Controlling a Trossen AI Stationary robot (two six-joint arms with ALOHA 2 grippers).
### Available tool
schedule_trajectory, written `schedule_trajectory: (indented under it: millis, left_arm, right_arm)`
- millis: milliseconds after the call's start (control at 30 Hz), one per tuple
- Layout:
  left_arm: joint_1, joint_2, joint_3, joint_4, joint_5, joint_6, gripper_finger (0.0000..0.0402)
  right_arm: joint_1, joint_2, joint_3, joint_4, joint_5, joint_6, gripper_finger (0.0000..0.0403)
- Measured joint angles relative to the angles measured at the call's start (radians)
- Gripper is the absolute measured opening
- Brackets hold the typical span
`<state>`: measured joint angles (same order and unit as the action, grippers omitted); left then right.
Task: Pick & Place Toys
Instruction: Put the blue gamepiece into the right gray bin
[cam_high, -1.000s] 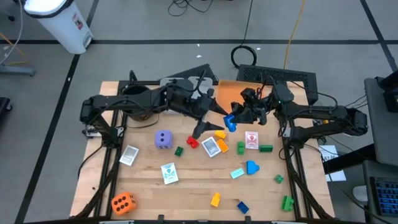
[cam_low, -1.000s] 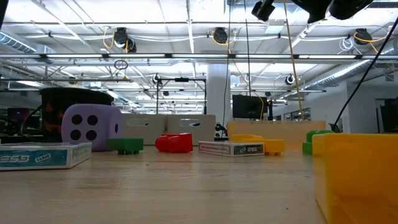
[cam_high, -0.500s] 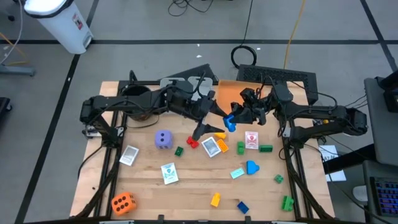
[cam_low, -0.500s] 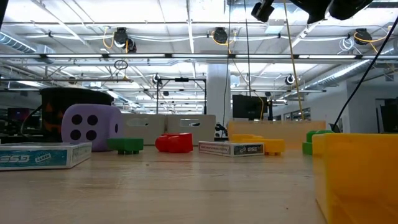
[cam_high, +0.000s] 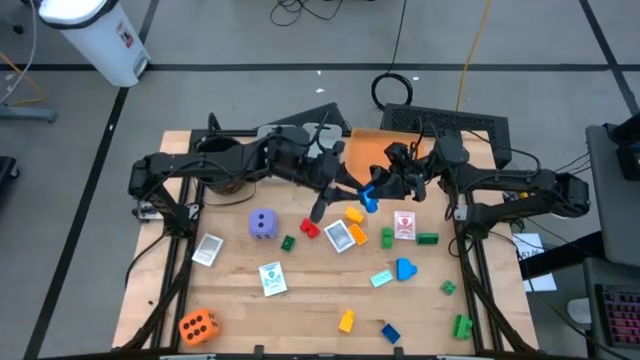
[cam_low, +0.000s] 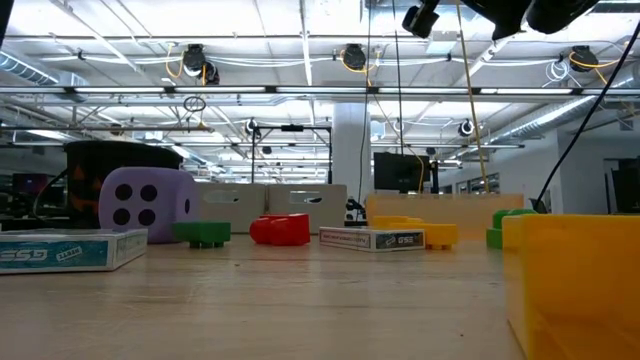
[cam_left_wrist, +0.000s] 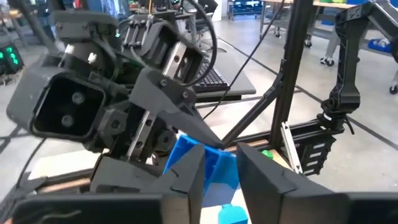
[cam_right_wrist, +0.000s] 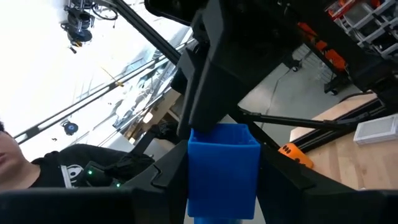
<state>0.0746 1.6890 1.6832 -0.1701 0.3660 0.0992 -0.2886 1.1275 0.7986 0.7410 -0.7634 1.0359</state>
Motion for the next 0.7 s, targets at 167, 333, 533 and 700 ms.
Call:
schedule_trajectory:
  millis: [167, 333, 533, 700]
  left_arm:
    - [0.004, 0.0, 0.0, 0.0, 0.0, -0.007, 0.0083]
    - [0.004, 0.0, 0.0, -0.012, 0.0, -0.008, 0.01]
    - [0.004, 0.0, 0.0, -0.019, 0.0, -0.008, 0.0123]
    - [0.005, 0.002, 0.0, -0.031, 0.001, -0.007, 0.0096]
  right_arm:
    - [0.0, 0.0, 0.0, 0.017, 0.001, 0.003, 0.0139]
    - [0.0, 0.0, 0.0, 0.018, 0.001, 0.004, 0.0139]
    - [0.0, 0.0, 0.0, 0.019, 0.003, 0.004, 0.0139]
    - [0.0, 0.0, 0.0, 0.017, 0.002, 0.011, 0.0139]
